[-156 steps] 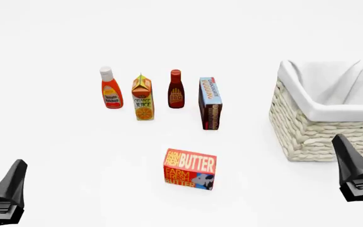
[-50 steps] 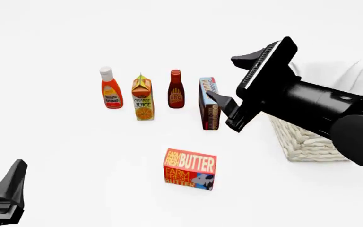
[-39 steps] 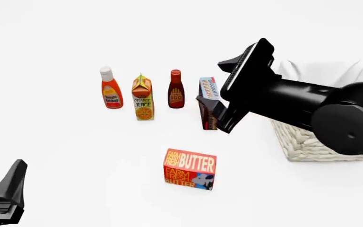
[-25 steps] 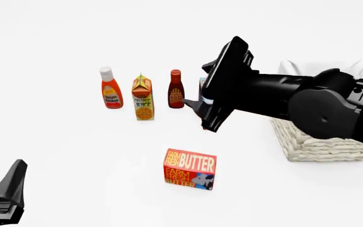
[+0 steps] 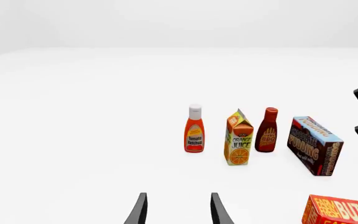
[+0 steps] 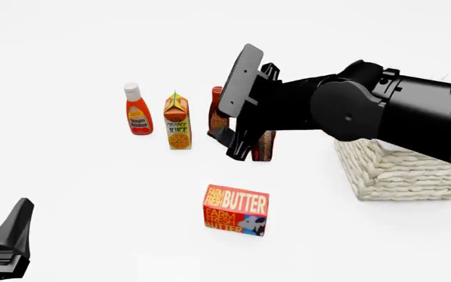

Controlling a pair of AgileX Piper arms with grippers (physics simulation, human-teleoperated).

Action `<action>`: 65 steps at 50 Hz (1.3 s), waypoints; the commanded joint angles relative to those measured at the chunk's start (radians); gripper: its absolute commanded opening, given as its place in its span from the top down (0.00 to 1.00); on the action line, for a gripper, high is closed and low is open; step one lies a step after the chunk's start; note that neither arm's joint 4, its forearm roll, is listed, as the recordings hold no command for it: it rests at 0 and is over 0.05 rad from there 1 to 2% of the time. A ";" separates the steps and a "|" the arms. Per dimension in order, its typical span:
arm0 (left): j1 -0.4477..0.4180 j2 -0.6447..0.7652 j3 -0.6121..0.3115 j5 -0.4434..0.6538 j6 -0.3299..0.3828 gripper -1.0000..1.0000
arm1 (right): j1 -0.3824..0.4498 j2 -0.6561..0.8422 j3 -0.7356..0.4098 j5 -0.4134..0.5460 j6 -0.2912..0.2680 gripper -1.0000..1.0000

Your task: Pick the butter and place it in the basket.

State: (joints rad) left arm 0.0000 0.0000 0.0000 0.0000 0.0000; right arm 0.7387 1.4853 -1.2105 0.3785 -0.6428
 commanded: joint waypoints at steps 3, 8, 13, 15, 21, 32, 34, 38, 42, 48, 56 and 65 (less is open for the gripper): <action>0.000 0.000 0.000 0.000 0.000 0.00 | 0.034 0.040 -0.002 0.056 0.002 0.00; 0.000 0.000 0.000 0.000 0.000 0.00 | 0.066 0.030 0.031 0.065 0.001 0.00; 0.000 0.000 0.000 0.000 0.000 0.00 | 0.098 0.022 0.063 0.073 0.005 0.00; 0.000 0.000 0.000 0.000 0.000 0.00 | 0.129 0.015 0.093 0.080 0.010 0.00; 0.000 0.000 0.000 0.000 0.000 0.00 | 0.187 0.035 0.136 0.080 0.015 0.00; 0.000 0.000 0.000 0.000 0.000 0.00 | 0.199 0.035 0.149 0.079 0.016 0.00; 0.000 0.000 0.000 0.000 0.000 0.00 | 0.198 0.038 0.146 0.082 0.017 0.00; 0.000 0.000 0.000 0.000 0.000 0.00 | 0.198 0.042 0.137 0.089 0.016 0.00; 0.000 0.000 0.000 0.000 0.000 0.00 | 0.190 0.055 0.122 0.092 0.016 0.00; 0.000 0.000 0.000 0.000 0.000 0.00 | 0.169 0.091 0.087 0.098 0.023 0.00; 0.000 0.000 0.000 0.000 0.000 0.00 | 0.143 0.140 0.045 0.101 0.036 0.00; 0.000 0.000 0.000 0.000 0.000 0.00 | 0.141 0.157 0.047 0.092 0.043 0.00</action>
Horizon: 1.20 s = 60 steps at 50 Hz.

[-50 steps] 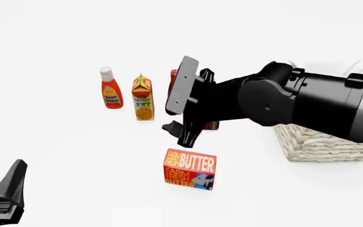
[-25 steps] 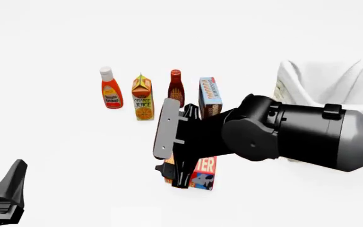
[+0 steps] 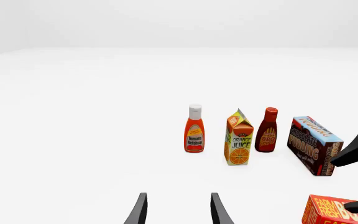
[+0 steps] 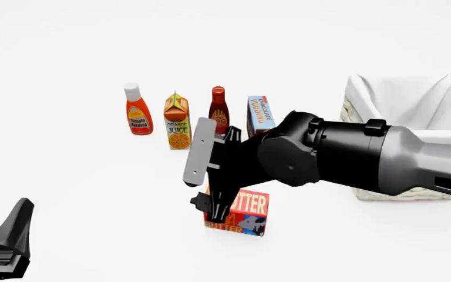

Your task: Pick the butter and place it in the basket.

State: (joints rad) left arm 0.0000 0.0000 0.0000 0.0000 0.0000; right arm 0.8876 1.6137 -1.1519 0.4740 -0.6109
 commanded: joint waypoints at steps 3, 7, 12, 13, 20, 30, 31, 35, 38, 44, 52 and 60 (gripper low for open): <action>0.000 0.000 0.000 0.000 0.000 0.00 | -0.008 0.034 -0.009 -0.008 0.013 0.00; 0.000 0.000 0.000 0.000 0.000 0.00 | -0.002 0.038 0.006 -0.017 0.022 0.00; 0.000 0.000 0.000 0.000 0.000 0.00 | 0.000 0.048 0.014 -0.027 0.030 0.00; 0.000 0.000 0.000 0.000 0.000 0.00 | 0.000 0.049 0.014 -0.027 0.030 0.00; 0.000 0.000 0.000 0.000 0.000 0.00 | -0.015 0.081 0.014 -0.043 0.036 0.00; 0.000 0.000 0.000 0.000 0.000 0.00 | -0.050 0.134 -0.017 -0.046 0.025 0.00; 0.000 0.000 0.000 0.000 0.000 0.00 | -0.050 0.137 -0.019 -0.044 0.027 0.00; 0.000 0.000 0.000 0.000 0.000 0.00 | -0.054 0.150 -0.023 -0.052 0.028 0.00; 0.000 0.000 0.000 0.000 0.000 0.00 | -0.056 0.160 -0.025 -0.055 0.030 0.00; 0.000 0.000 0.000 0.000 0.000 0.00 | -0.059 0.178 -0.016 -0.069 0.030 0.00; 0.000 0.000 0.000 0.000 0.000 0.00 | -0.067 0.204 -0.002 -0.090 0.022 0.00; 0.000 0.000 0.000 0.000 0.000 0.00 | -0.066 0.216 0.016 -0.109 0.028 0.00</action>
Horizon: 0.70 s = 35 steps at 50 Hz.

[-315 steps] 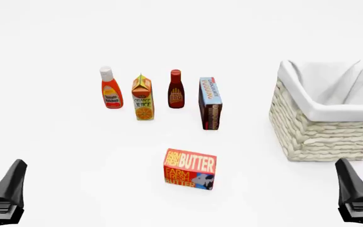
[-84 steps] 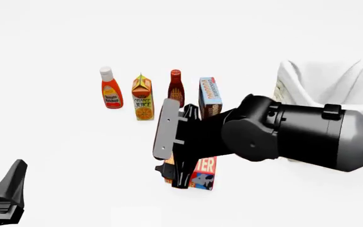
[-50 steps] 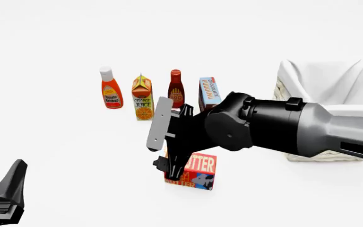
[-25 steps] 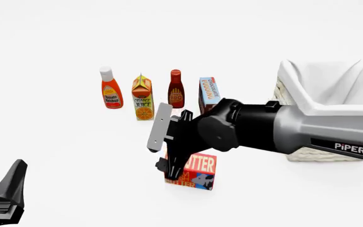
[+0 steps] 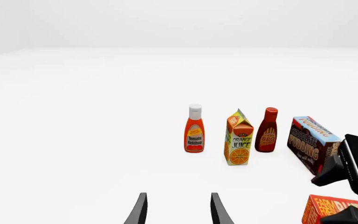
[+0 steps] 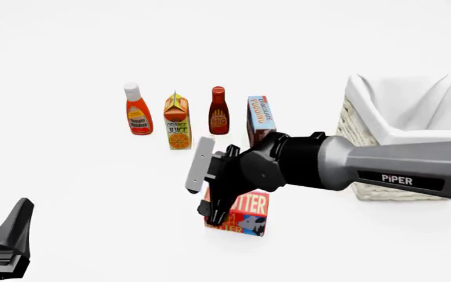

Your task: Pick the butter and place it in the basket.

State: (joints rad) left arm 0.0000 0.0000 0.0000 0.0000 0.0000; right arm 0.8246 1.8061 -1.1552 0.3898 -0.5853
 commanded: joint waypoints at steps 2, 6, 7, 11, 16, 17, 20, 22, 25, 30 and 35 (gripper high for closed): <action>0.000 0.000 0.000 0.000 0.000 0.00 | -0.006 0.030 0.022 -0.029 0.000 0.00; 0.000 0.000 0.000 0.000 0.000 0.00 | -0.004 0.031 0.027 -0.032 0.004 0.00; 0.000 0.000 0.000 0.000 0.000 0.00 | -0.004 0.031 0.027 -0.032 0.004 0.00; 0.000 0.000 0.000 0.000 0.000 0.00 | -0.006 0.036 0.030 -0.036 0.005 0.00; 0.000 0.000 0.000 0.000 0.000 0.00 | -0.006 0.040 0.040 -0.046 0.009 0.00; 0.000 0.000 0.000 0.000 0.000 0.00 | -0.006 0.041 0.041 -0.048 0.009 0.00; 0.000 0.000 0.000 0.000 0.000 0.00 | -0.009 0.048 0.044 -0.054 0.008 0.00; 0.000 0.000 0.000 0.000 0.000 0.00 | -0.012 0.052 0.043 -0.054 0.008 0.00; 0.000 0.000 0.000 0.000 0.000 0.00 | -0.016 0.056 0.041 -0.055 0.006 0.00; 0.000 0.000 0.000 0.000 0.000 0.00 | -0.020 0.065 0.042 -0.062 0.008 0.00; 0.000 0.000 0.000 0.000 0.000 0.00 | -0.022 0.079 0.043 -0.073 0.008 0.00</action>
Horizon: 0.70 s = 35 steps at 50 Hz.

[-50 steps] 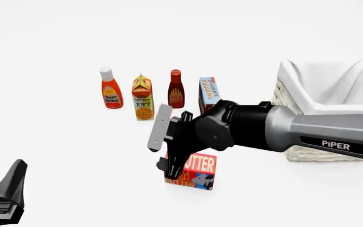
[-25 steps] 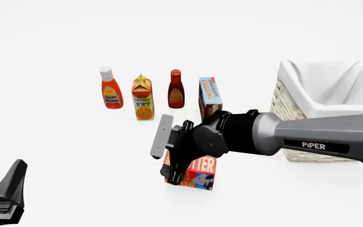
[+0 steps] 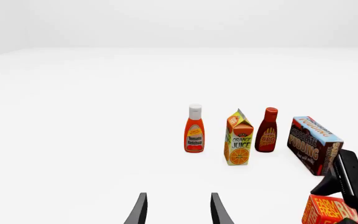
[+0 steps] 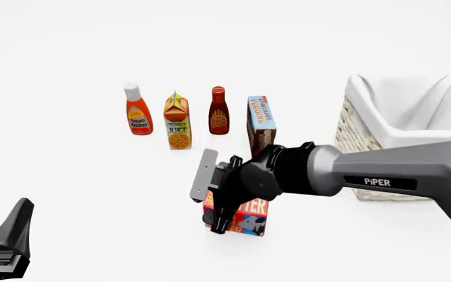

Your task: Pick the butter and place it in the basket.

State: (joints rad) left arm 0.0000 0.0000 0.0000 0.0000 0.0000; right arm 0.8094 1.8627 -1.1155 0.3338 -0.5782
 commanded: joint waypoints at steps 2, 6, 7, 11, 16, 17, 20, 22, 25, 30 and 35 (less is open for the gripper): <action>0.000 0.000 0.000 0.000 0.000 0.00 | -0.008 0.027 0.000 -0.018 0.000 0.00; 0.000 0.000 0.000 0.000 0.000 0.00 | -0.009 0.045 -0.009 -0.022 0.001 0.00; 0.000 0.000 0.000 0.000 0.000 0.00 | -0.010 0.049 -0.010 -0.023 0.001 0.00; 0.000 0.000 0.000 0.000 0.000 0.00 | -0.011 0.072 -0.018 -0.032 -0.002 0.00; 0.000 0.000 0.000 0.000 0.000 0.00 | -0.009 0.098 -0.027 -0.037 0.001 0.00; 0.000 0.000 0.000 0.000 0.000 0.00 | -0.005 0.104 -0.027 -0.040 0.004 0.00; 0.000 0.000 0.000 0.000 0.000 0.00 | 0.005 0.109 -0.024 -0.044 0.010 0.00; 0.000 0.000 0.000 0.000 0.000 0.00 | 0.015 0.105 -0.016 -0.047 0.018 0.00; 0.000 0.000 0.000 0.000 0.000 0.00 | 0.033 0.087 -0.004 -0.063 0.045 1.00; 0.000 0.000 0.000 0.000 0.000 0.00 | 0.056 0.043 0.025 -0.080 0.081 1.00; 0.000 0.000 0.000 0.000 0.000 0.00 | 0.070 -0.026 0.057 -0.089 0.097 1.00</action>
State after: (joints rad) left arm 0.0000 0.0000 0.0000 0.0000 0.0000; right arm 0.8355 1.8784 -1.0917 0.2709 -0.5268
